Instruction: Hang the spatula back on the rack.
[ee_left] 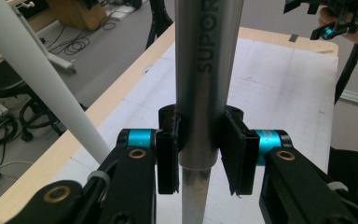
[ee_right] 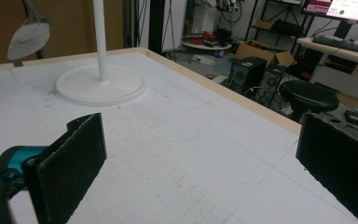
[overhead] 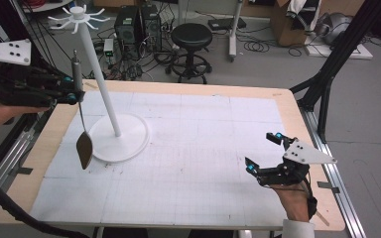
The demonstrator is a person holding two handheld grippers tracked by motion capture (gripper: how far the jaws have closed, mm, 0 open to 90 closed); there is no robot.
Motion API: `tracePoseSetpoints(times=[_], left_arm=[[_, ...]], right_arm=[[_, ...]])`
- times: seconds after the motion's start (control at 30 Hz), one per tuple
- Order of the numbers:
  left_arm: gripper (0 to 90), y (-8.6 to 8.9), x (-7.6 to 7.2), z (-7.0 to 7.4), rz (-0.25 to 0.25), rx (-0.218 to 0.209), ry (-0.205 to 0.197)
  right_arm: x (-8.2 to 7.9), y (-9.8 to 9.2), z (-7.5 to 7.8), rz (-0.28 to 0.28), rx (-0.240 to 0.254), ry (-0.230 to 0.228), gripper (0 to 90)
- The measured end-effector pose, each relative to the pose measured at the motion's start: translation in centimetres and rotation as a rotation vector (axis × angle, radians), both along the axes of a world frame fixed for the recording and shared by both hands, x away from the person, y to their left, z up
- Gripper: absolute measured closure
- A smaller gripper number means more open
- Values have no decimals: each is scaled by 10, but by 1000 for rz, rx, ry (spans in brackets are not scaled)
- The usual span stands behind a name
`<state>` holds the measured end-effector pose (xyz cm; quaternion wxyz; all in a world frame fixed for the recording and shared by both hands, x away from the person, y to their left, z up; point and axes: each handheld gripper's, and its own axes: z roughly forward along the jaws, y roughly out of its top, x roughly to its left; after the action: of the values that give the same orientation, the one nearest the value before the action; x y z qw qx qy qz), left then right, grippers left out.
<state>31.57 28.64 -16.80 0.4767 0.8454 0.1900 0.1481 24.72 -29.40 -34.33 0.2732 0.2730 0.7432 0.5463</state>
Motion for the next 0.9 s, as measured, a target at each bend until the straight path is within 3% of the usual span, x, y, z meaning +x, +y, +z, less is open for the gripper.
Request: tracePoseSetpoints(times=[0.13, 0.37, 0.53, 0.9], left_arm=[[690, 4, 5, 4, 25, 13, -5], [690, 9, 12, 9, 61, -4, -1], [690, 12, 21, 13, 92, 16, 5], [690, 8, 29, 12, 112, 14, 7]], right_arm=[[0, -1, 1, -2, -1, -2, 9], [-1, -2, 1, -5, 5, -1, 8], [-1, -2, 2, -3, 2, -8, 8], [-2, -3, 2, -6, 7, -2, 8]])
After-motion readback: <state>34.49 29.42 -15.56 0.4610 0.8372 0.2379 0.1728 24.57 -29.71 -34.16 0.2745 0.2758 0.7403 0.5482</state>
